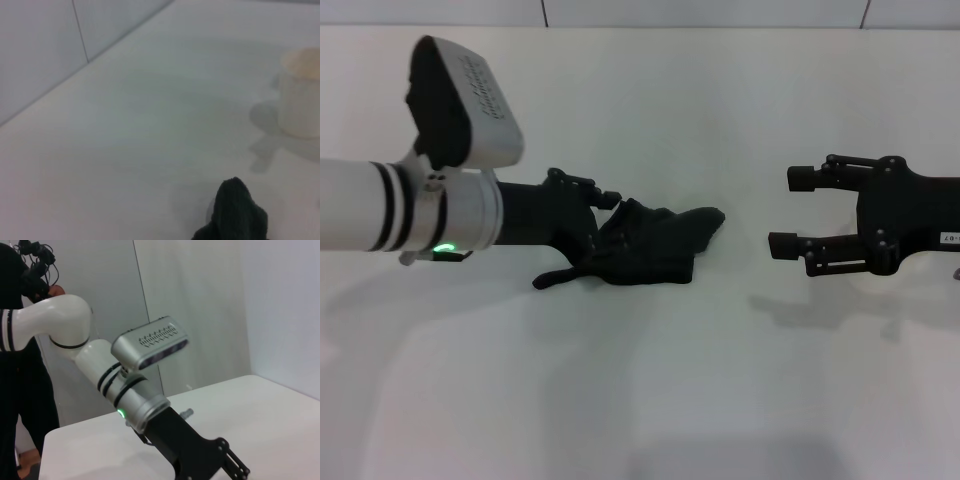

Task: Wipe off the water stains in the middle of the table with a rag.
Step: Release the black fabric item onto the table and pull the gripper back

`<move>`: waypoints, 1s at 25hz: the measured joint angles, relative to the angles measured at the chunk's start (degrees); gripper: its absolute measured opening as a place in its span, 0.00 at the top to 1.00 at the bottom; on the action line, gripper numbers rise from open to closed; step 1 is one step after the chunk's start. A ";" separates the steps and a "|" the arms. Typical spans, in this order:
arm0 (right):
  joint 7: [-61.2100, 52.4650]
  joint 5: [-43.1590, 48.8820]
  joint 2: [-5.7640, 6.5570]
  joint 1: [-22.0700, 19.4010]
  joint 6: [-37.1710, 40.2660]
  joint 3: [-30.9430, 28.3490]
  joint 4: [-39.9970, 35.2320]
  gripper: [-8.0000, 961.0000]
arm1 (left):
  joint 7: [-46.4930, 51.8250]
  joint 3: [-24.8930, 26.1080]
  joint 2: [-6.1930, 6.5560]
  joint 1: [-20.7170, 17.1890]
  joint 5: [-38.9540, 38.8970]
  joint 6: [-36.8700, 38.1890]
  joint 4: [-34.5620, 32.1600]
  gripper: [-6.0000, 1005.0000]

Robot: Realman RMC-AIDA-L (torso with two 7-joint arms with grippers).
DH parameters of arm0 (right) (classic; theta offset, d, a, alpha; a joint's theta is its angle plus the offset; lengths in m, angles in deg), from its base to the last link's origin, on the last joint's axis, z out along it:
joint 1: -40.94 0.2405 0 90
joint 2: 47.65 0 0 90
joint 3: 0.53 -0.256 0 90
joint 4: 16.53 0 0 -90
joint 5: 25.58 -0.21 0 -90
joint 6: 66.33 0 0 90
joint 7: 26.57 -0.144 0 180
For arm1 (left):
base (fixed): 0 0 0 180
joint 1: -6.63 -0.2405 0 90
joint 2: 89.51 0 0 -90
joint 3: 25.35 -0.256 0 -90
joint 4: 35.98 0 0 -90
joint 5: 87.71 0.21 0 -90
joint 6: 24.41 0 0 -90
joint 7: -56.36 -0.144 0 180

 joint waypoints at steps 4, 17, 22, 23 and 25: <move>0.00 0.00 0.00 0.00 -0.03 -0.09 0.00 0.10 | 0.21 1.46 0.00 -2.45 -0.03 0.92 -3.27 0.47; 0.25 -0.65 0.00 -0.06 0.17 0.00 -0.31 0.10 | 8.24 5.59 -0.04 -1.05 4.48 9.53 -3.49 0.41; 0.15 -0.63 0.03 -0.45 0.73 -0.30 -0.51 0.10 | 8.17 5.76 0.02 -1.36 4.46 11.99 -4.67 0.27; 0.15 -0.55 0.07 -0.49 0.93 -0.50 -0.53 0.10 | 8.10 6.15 0.08 -1.50 4.46 13.16 -5.20 0.23; 0.14 -0.21 0.20 -0.51 1.46 -1.17 -0.54 0.10 | 7.32 8.05 0.20 -2.18 4.47 16.11 -6.98 0.23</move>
